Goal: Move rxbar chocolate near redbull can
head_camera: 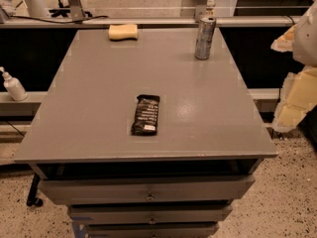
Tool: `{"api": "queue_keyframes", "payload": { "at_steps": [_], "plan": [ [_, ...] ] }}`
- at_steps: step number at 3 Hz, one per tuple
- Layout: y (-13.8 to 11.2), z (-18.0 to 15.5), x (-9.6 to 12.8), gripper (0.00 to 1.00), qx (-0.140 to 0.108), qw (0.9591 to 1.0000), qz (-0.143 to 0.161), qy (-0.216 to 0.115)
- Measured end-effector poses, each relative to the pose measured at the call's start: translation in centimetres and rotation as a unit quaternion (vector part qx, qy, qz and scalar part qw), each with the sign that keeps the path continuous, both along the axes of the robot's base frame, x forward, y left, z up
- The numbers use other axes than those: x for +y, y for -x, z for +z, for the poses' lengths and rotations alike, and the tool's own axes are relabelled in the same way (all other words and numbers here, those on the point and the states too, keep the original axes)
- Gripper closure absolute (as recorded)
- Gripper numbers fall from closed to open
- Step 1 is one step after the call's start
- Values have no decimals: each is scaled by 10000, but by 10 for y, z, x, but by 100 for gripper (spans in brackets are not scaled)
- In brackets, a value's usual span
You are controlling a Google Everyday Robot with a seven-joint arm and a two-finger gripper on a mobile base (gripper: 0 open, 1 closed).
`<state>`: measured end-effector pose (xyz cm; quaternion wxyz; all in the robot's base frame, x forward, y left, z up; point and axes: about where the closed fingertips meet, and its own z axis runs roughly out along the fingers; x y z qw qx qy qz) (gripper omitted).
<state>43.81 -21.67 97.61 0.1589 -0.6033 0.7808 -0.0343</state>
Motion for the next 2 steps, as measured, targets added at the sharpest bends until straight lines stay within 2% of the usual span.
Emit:
{"api": "queue_keyframes", "payload": {
  "at_steps": [1, 2],
  "plan": [
    [0, 0, 0, 0, -1, 10000, 0, 0],
    [0, -6, 37, 0, -19, 9990, 323, -308]
  ]
}}
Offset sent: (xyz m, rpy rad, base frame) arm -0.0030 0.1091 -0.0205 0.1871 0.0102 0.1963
